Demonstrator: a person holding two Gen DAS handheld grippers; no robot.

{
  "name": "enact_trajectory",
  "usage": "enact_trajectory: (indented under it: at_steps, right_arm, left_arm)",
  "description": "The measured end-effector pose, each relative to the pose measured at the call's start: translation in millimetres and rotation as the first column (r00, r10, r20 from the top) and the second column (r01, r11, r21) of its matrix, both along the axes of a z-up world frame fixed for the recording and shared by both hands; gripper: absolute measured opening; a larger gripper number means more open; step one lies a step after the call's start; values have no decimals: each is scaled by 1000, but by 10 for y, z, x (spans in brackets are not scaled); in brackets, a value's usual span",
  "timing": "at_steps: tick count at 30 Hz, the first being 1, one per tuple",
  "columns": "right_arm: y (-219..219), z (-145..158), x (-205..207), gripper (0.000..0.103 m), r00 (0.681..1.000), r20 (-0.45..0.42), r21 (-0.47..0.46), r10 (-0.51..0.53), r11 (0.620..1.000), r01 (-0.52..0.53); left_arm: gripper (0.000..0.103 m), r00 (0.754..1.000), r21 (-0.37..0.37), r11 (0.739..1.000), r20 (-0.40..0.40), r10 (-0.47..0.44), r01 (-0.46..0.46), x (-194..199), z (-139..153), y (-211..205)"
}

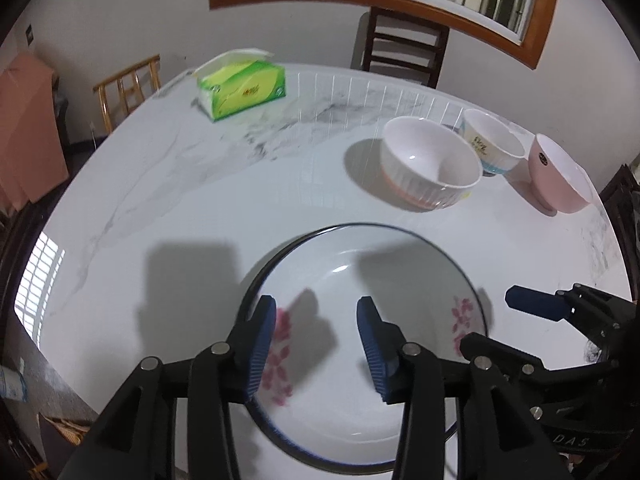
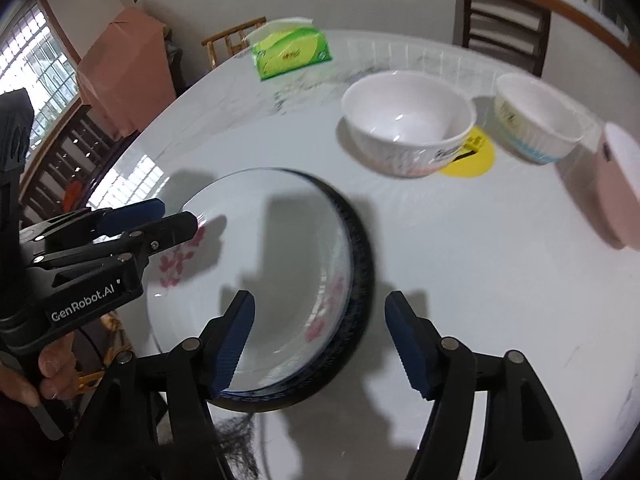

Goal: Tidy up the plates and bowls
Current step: 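Lower the pink-flowered plate onto the blue-and-white stack and open both tools, then move both tools toward the large pink bowl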

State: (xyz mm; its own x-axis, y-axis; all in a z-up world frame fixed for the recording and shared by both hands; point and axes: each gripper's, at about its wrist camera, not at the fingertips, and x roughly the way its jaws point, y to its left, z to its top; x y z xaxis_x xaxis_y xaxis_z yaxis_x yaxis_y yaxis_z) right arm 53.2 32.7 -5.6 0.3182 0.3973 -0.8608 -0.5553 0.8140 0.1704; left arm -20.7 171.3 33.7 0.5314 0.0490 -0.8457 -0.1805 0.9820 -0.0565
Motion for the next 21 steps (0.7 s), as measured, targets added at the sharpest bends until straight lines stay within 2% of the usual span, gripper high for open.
enact_trajectory:
  at_steps: [4,9,18,21]
  right_arm:
    - [-131,54,-33,66,997,66,-14,-32,999,33]
    - [-359,90,-35,67,992,105,-21,-73,997,76]
    - [-849,86,-1,67,981,110,-5,-159,987,160]
    - [-1026,87,3,67,979,104,13,-177,984,177]
  left_arm:
    - [47,1000,2,1000,15,-23,22,83,19,-161]
    - [47,998,-2,998,15,-63,63,165,24,-376]
    - [47,994,-24,993,13,-112,113,415,22,-820]
    - [47,989,-4,989,3,-145,145,484,18,-989]
